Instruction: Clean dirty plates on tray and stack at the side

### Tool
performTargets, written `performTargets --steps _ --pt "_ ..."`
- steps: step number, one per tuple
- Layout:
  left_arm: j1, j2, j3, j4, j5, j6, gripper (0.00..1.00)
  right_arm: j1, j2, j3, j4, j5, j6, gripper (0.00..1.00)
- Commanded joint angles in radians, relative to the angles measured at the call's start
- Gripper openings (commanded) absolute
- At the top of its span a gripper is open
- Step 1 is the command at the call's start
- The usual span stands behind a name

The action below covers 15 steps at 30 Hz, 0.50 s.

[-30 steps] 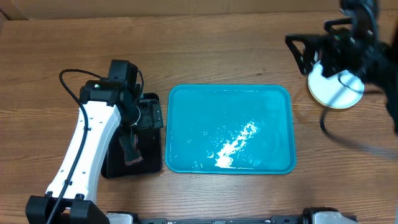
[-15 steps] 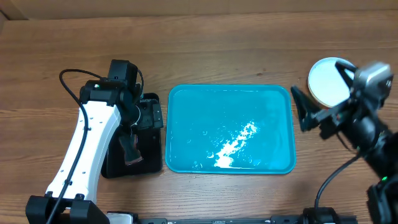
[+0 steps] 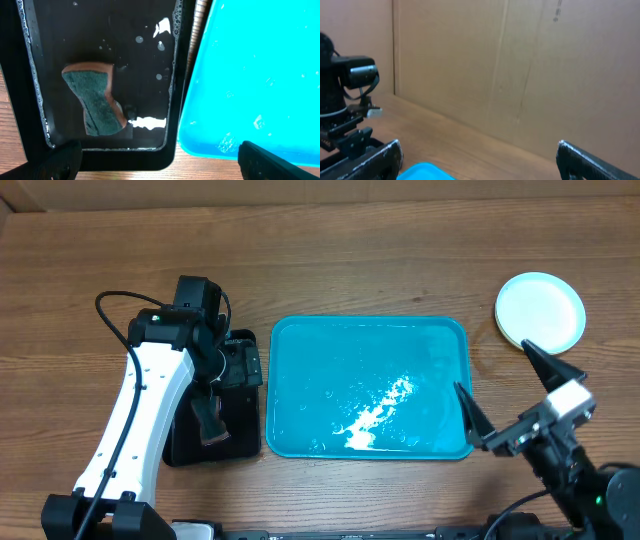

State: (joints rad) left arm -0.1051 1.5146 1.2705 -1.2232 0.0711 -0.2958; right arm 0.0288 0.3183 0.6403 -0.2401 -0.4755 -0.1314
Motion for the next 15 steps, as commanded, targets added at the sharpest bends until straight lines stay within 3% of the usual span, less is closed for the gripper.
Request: performTargets --steps 1,15 --pt "-0.007 0.002 0.005 0.001 -0.001 0.005 1.0 0.006 -0.095 -0.08 0.031 -0.009 0.0 1.0" --pt "-0.007 0.002 0.005 0.001 -0.001 0.005 1.0 0.006 -0.292 -0.336 0.098 -0.034 0.005 1.0"
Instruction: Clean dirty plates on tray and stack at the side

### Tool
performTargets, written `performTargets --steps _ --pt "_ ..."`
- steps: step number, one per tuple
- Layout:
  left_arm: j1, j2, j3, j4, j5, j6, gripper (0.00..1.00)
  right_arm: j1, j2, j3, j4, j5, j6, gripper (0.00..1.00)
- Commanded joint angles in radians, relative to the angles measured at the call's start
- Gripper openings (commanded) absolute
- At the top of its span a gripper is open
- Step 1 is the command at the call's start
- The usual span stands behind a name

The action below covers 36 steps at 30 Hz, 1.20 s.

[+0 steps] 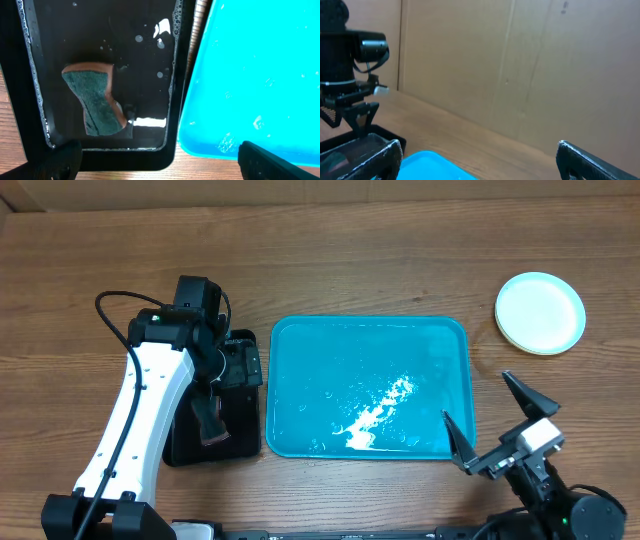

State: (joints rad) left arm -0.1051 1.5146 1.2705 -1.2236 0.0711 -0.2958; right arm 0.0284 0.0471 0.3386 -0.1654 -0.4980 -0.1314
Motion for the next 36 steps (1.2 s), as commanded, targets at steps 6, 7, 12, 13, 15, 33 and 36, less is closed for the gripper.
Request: performTargets --steps 6,7,12,13,15,33,36 --pt "-0.007 0.002 0.005 0.002 -0.001 0.005 1.0 0.006 -0.045 -0.11 0.102 0.193 0.291 1.0" --pt "-0.007 0.002 0.005 0.002 -0.001 0.005 1.0 0.006 -0.045 -0.122 0.115 0.212 0.309 1.0" --pt "-0.007 0.002 0.005 0.001 -0.001 0.005 1.0 0.005 -0.045 -0.185 0.192 0.262 0.312 1.0" --pt "-0.007 0.002 0.005 0.002 -0.001 0.005 1.0 0.005 -0.044 -0.203 0.214 0.263 0.312 1.0" --pt "-0.007 0.002 0.005 0.002 -0.001 0.005 1.0 0.005 -0.045 -0.23 0.242 0.274 0.324 0.99" --pt "-0.007 0.002 0.005 0.002 -0.001 0.005 1.0 0.004 -0.045 -0.331 0.28 0.43 0.491 1.0" --pt "-0.007 0.002 0.005 0.002 -0.001 0.005 1.0 0.004 -0.045 -0.331 0.272 0.458 0.495 1.0"
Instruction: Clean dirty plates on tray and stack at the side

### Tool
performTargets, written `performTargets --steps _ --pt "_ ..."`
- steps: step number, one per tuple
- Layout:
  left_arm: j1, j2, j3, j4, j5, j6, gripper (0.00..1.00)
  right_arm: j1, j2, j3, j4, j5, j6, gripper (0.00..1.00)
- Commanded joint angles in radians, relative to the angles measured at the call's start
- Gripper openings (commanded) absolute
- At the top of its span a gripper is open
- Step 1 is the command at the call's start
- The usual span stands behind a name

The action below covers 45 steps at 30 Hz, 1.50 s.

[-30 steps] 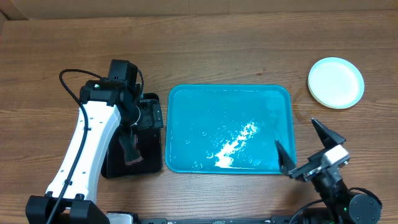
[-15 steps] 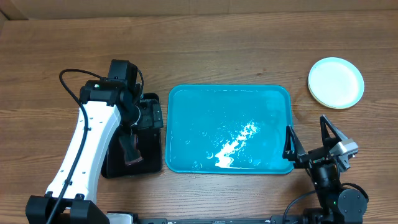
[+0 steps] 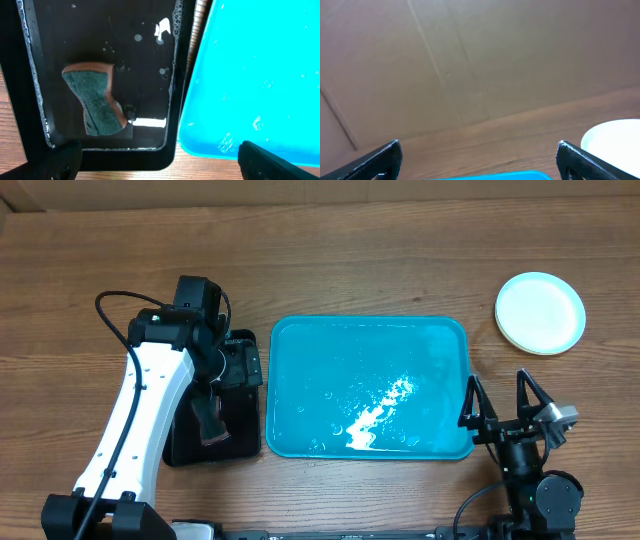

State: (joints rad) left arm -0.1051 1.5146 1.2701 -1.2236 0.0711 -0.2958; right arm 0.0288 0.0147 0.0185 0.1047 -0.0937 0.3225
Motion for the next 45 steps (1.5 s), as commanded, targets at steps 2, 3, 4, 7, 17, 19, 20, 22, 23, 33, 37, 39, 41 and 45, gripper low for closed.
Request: performTargets --steps 2,3,4,7,17,19,20,22,23,33,37,39,41,45 --pt "-0.007 0.002 0.006 0.002 -0.001 0.005 1.0 0.004 -0.012 -0.011 -0.008 0.059 0.041 0.99" --pt "-0.006 0.002 0.006 0.002 -0.001 0.005 1.0 0.004 -0.012 -0.011 -0.019 0.058 0.041 1.0" --pt "-0.007 0.002 0.006 0.002 -0.001 0.005 1.0 0.004 -0.012 -0.011 -0.033 0.053 0.041 1.0" --pt "-0.007 0.002 0.006 0.001 -0.001 0.005 1.0 0.004 -0.012 -0.011 -0.091 0.039 0.048 1.0" --pt "-0.007 0.002 0.006 0.002 -0.001 0.005 1.0 0.004 -0.012 -0.011 -0.187 0.048 0.062 1.0" --pt "-0.007 0.002 0.006 0.001 -0.001 0.005 1.0 0.004 -0.012 -0.011 -0.188 0.044 0.039 1.0" --pt "-0.007 0.002 0.006 0.001 -0.001 0.005 1.0 0.004 -0.012 -0.011 -0.188 0.044 0.027 1.0" --pt "-0.007 0.002 0.006 0.001 -0.001 0.005 1.0 0.004 -0.012 -0.011 -0.188 0.044 0.014 1.0" --pt "-0.007 0.002 0.006 0.002 -0.001 0.005 1.0 0.004 -0.012 -0.011 -0.188 0.044 0.014 1.0" --pt "-0.007 0.002 0.006 0.001 -0.001 0.005 1.0 0.004 -0.012 -0.011 -0.186 0.049 0.012 1.0" --pt "-0.007 0.002 0.006 0.002 -0.001 0.005 1.0 0.004 -0.012 -0.011 -0.186 0.047 -0.057 1.0" --pt "-0.007 0.002 0.006 0.002 -0.001 0.005 1.0 0.004 -0.012 -0.011 -0.186 0.044 -0.105 1.0" --pt "-0.007 0.002 0.006 0.001 -0.001 0.005 1.0 0.004 -0.012 -0.011 -0.186 0.045 -0.143 1.0" --pt "-0.007 0.002 0.006 0.002 -0.001 0.005 1.0 0.004 -0.012 -0.011 -0.187 0.054 -0.175 1.0"
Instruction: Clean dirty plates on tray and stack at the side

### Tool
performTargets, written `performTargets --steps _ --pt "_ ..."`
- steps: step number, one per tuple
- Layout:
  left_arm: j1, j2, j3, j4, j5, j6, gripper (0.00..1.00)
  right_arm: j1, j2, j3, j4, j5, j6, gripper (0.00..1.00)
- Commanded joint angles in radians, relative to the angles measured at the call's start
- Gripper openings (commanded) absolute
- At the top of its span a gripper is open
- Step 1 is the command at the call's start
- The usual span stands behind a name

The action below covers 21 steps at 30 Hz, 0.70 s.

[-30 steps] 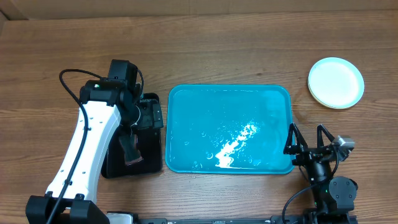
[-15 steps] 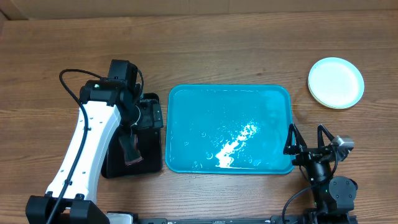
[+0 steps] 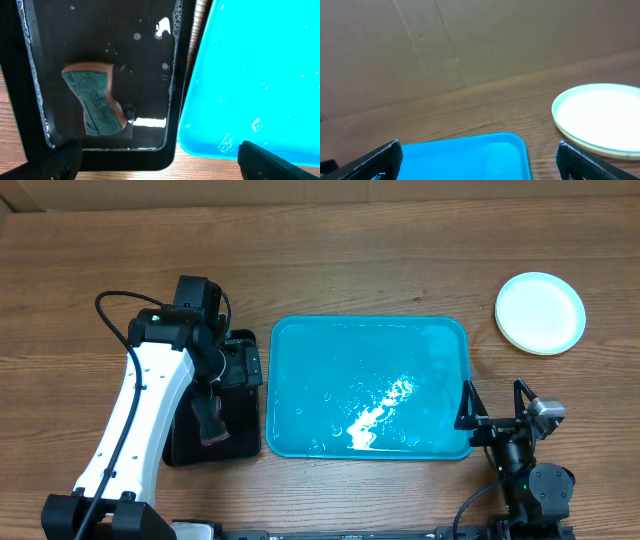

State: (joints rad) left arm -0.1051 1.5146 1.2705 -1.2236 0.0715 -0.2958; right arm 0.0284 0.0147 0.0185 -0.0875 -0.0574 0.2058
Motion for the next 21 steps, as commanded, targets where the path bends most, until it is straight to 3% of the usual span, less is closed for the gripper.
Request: performTargets --steps 1,10,21 --pt "-0.007 0.002 0.005 0.002 -0.001 0.005 1.0 0.004 -0.012 -0.011 0.004 0.02 -0.058 1.0" --pt "-0.007 0.002 0.005 0.002 -0.001 0.005 1.0 0.004 -0.012 -0.011 0.005 0.013 -0.064 1.0" --pt "-0.006 0.002 0.005 0.001 -0.001 0.005 1.0 0.005 -0.012 -0.011 0.006 -0.002 -0.178 1.0"
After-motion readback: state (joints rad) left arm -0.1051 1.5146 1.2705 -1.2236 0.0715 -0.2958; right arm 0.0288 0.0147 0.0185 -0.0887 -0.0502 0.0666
